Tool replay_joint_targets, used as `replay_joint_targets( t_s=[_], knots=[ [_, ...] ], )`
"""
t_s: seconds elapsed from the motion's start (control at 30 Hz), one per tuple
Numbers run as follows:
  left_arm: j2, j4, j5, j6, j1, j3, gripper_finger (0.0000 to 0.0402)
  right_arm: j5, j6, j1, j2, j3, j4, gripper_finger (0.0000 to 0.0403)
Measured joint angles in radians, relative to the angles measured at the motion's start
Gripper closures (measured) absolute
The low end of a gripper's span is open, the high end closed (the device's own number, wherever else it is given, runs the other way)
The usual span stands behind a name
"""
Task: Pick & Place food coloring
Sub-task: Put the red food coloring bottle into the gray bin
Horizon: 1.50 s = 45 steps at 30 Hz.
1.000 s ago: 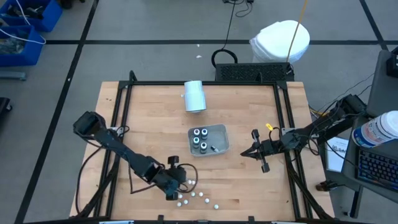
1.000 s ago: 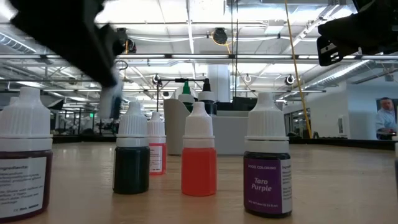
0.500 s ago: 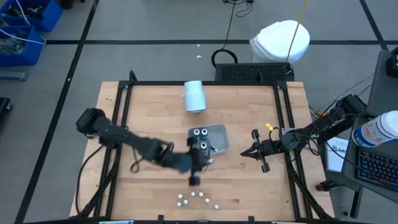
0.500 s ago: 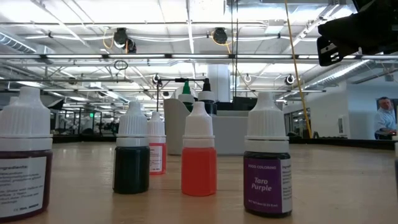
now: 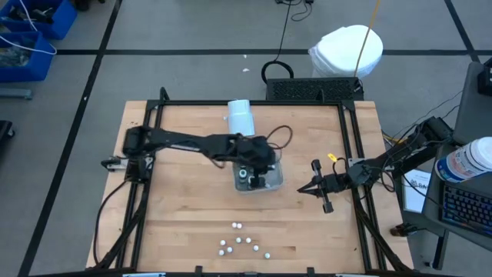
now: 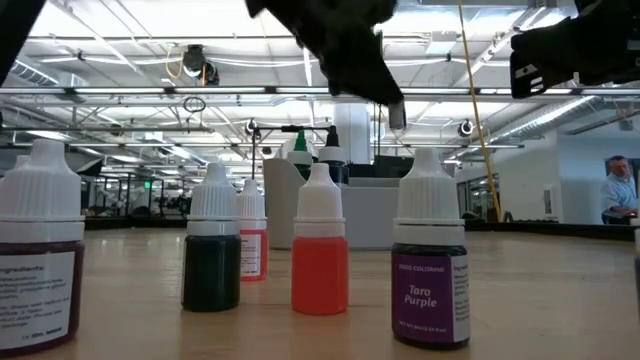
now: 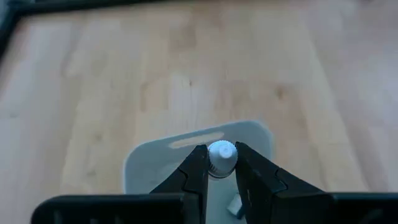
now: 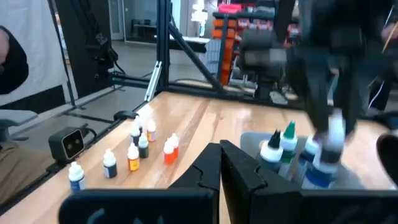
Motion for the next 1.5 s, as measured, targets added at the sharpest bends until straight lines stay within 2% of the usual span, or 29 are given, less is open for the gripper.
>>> replay_joint_targets(
  t_s=[0.17,0.3,0.4,0.47,0.53,0.6,0.8,0.97,1.2,1.5],
  knots=[
    [0.092,-0.095,0.012,0.069,0.002,0.065,0.0337,0.000,-0.024,0.000,0.000,0.000,-0.002,0.0401],
    [0.088,-0.010,0.001,-0.042,-0.003,0.046,0.0337,0.002,-0.024,0.000,0.000,0.000,-0.002,0.0401],
    [0.089,0.018,-0.102,-0.146,-0.020,0.036,0.0337,0.030,-0.024,0.000,0.000,0.000,0.002,0.0401],
    [0.090,0.014,-0.182,-0.155,-0.032,0.036,0.0337,0.052,-0.026,-0.001,0.000,0.000,0.002,0.0401],
    [0.089,-0.010,-0.208,-0.116,-0.035,0.036,0.0337,0.052,-0.031,-0.001,0.000,0.000,0.002,0.0401],
    [0.089,-0.039,-0.169,-0.013,-0.030,0.036,0.0337,0.051,-0.031,-0.001,0.000,0.000,0.002,0.0401],
    [0.090,-0.046,0.044,0.259,0.013,0.036,0.0337,0.051,-0.041,-0.001,0.000,0.000,0.002,0.0401],
    [0.107,-0.034,0.238,0.332,0.067,0.037,0.0337,0.051,-0.039,-0.001,0.000,0.000,0.002,0.0401],
    [0.159,-0.036,0.249,0.415,0.087,0.035,0.0337,0.051,-0.032,-0.001,0.000,0.000,-0.006,0.0401],
    [0.184,-0.007,0.242,0.394,0.096,0.036,0.0336,0.051,-0.034,0.000,0.003,0.000,-0.003,0.0401]
  ],
)
